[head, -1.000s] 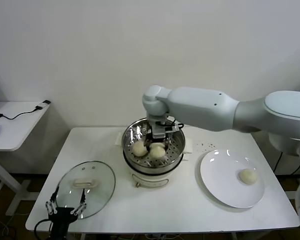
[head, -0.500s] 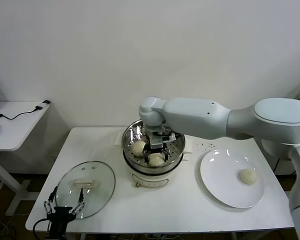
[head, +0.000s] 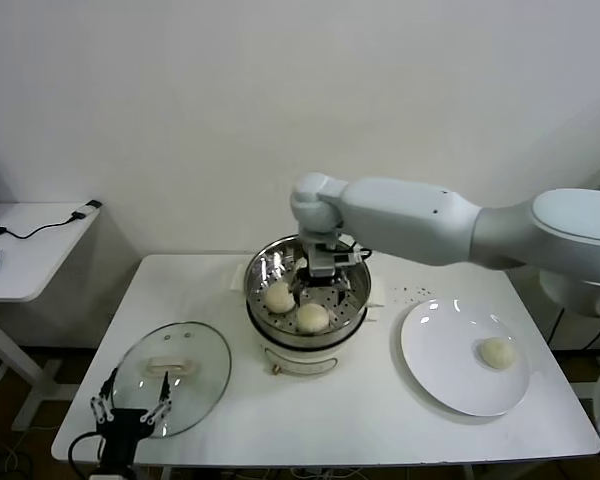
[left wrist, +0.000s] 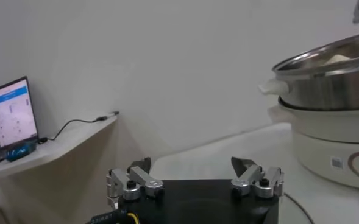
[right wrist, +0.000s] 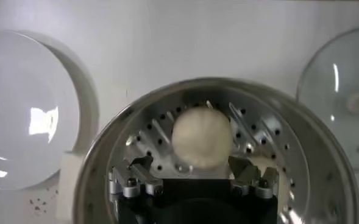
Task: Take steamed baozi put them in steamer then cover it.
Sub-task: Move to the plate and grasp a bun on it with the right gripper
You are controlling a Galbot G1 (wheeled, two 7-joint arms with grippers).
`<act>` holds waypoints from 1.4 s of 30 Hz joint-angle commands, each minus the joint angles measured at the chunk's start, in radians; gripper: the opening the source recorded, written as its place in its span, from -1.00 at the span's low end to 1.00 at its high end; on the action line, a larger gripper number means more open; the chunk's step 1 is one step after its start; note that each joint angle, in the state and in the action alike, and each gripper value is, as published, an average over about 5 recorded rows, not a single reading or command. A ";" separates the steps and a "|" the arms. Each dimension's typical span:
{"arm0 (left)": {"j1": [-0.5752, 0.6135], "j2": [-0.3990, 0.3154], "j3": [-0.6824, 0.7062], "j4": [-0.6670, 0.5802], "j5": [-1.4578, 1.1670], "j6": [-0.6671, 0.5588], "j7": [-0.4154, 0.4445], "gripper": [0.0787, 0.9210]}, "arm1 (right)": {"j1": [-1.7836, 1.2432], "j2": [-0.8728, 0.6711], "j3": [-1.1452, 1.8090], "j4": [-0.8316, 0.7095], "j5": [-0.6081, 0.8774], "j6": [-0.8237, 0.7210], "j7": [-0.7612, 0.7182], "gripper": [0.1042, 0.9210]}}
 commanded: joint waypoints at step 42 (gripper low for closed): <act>0.036 -0.009 0.019 0.002 0.031 -0.015 0.001 0.77 | -0.664 -0.747 0.545 -0.139 -0.061 -0.701 0.107 0.76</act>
